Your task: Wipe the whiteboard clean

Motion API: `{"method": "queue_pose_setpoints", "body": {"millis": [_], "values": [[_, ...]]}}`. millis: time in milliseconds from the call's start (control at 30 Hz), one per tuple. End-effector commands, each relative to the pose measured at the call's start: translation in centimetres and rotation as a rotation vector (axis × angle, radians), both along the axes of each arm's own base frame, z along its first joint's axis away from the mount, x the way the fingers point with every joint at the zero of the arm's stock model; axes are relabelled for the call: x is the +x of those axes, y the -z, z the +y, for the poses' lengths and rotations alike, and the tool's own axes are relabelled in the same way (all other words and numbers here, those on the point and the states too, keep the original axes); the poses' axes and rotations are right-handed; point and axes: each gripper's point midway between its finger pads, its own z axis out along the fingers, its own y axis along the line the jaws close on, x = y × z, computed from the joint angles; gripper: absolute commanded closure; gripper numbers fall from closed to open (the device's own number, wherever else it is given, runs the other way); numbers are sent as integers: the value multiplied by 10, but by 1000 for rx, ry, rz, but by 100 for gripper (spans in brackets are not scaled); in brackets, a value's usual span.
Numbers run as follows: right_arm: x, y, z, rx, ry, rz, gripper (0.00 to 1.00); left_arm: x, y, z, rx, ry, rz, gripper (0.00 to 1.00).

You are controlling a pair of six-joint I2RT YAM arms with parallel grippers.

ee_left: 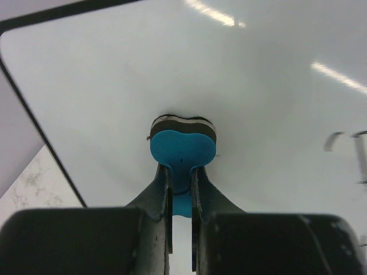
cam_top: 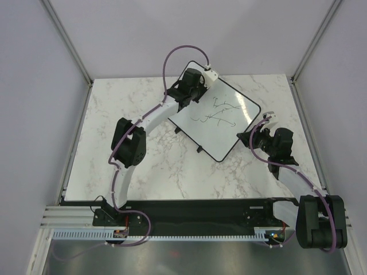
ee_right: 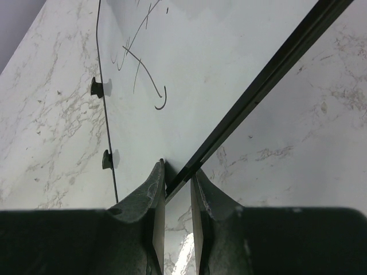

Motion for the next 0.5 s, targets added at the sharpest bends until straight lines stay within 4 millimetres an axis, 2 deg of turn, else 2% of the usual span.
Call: {"method": "queue_pose_setpoints", "body": {"millis": [0, 33, 100, 133, 233, 367, 467], "values": [[5, -3, -9, -84, 15, -66, 100, -42, -33, -59, -61, 141, -23, 98], [5, -4, -9, -84, 16, -66, 100, -56, -30, -76, -60, 177, -11, 98], [4, -3, -9, -85, 16, -66, 100, -71, -22, -91, -47, 211, 3, 98], [5, -4, -9, -86, 17, -68, 100, -84, -20, -105, -43, 242, 10, 98], [4, -3, -9, -87, 17, -65, 100, -105, -14, -123, -26, 290, 20, 98], [5, -3, -8, -87, 17, -65, 100, -109, -15, -127, -28, 298, 20, 98], [5, -3, -8, -87, 17, -66, 100, -103, -12, -119, 5, 284, 1, 98]]}}
